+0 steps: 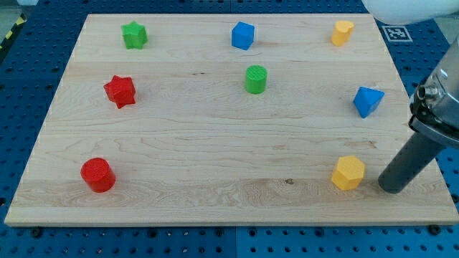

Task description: Place the yellow hexagon to the bottom center of the board

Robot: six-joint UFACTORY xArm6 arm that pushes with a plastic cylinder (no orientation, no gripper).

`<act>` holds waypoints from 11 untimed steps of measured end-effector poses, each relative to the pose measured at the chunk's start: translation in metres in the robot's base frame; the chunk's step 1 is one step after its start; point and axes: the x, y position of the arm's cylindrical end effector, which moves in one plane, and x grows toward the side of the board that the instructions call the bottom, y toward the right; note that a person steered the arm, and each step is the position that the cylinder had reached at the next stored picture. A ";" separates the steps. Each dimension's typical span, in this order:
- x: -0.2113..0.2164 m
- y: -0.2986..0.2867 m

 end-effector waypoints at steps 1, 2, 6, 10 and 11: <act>-0.011 -0.016; -0.016 -0.020; -0.028 -0.097; 0.033 -0.114; 0.017 -0.134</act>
